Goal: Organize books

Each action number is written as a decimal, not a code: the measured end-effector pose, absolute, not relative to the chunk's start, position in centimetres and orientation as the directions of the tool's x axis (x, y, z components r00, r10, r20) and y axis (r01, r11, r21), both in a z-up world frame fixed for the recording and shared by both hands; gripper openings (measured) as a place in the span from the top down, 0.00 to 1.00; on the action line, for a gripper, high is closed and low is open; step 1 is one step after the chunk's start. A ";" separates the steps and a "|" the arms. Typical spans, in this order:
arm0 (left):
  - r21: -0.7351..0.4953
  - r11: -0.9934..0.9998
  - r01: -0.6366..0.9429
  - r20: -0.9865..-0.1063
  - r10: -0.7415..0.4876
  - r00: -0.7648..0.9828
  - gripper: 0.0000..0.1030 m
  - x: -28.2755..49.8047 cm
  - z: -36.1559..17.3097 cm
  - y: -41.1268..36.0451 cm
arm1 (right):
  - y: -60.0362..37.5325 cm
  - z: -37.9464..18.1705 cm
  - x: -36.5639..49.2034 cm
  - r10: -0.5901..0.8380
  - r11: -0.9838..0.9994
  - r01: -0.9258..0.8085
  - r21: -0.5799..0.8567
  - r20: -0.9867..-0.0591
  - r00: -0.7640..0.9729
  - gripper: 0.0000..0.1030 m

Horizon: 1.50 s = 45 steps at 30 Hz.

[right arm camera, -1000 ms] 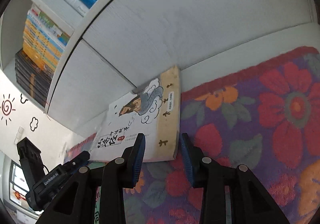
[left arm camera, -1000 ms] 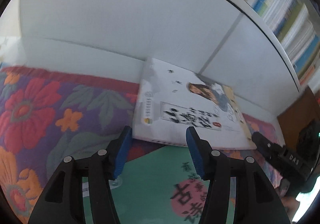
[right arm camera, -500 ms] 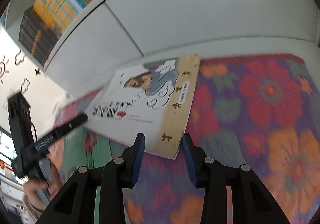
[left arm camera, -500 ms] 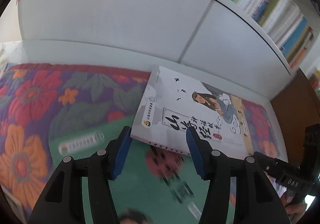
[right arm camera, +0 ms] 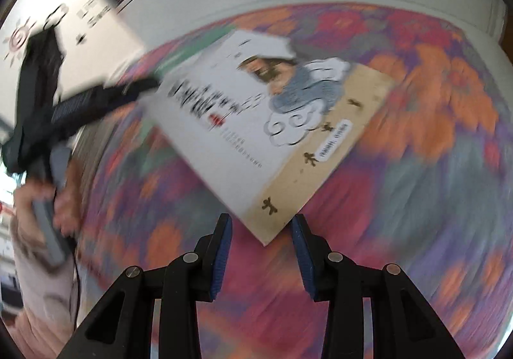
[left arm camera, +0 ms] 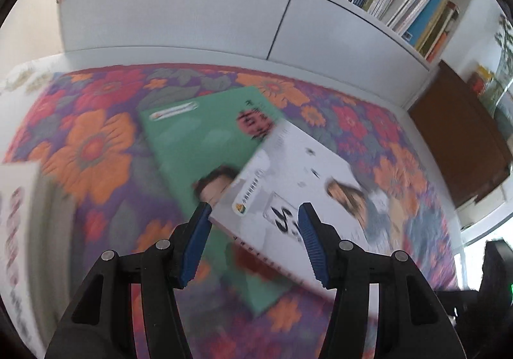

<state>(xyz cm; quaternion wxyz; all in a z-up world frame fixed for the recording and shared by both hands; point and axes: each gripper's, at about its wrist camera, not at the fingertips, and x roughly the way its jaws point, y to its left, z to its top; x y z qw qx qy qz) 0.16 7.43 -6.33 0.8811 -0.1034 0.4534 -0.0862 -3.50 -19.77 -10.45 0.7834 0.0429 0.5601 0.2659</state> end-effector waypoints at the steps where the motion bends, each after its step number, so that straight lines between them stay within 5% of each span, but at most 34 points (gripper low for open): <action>1: -0.233 0.971 0.055 -0.794 -0.223 0.565 0.49 -0.6 -6.4 7.6 | -19.1 -10.4 -5.0 0.499 0.830 -0.392 0.397 -0.843 0.202 0.63; 4: -0.208 0.978 0.023 -0.826 -0.188 0.531 0.49 -2.6 -7.0 8.4 | -17.9 -9.4 -9.0 0.595 0.745 -0.470 0.474 -0.791 0.145 0.64; 11: -0.222 0.975 0.009 -0.828 -0.193 0.527 0.49 -9.4 -7.2 8.3 | -21.5 -4.9 -4.4 0.477 0.841 -0.482 0.247 -0.760 0.442 0.64; 18: -0.304 0.946 0.113 -0.821 -0.320 0.473 0.49 -11.6 -8.4 5.2 | -21.3 -7.9 4.5 0.433 0.878 -0.398 0.265 -0.795 0.425 0.64; 25: -0.336 0.937 0.102 -0.822 -0.344 0.454 0.49 -10.6 -10.1 5.1 | -18.7 -11.4 4.2 0.417 0.852 -0.471 0.229 -0.840 0.347 0.61; 38: -0.372 0.915 0.159 -0.826 -0.404 0.393 0.48 -13.4 -10.3 8.2 | -18.4 -12.7 -8.1 0.627 0.633 -0.593 0.498 -0.779 0.015 0.59; 45: -0.355 0.916 0.188 -0.826 -0.401 0.397 0.48 -13.0 -10.3 8.0 | -20.1 -14.4 -5.0 0.757 0.574 -0.435 0.693 -0.652 -0.039 0.59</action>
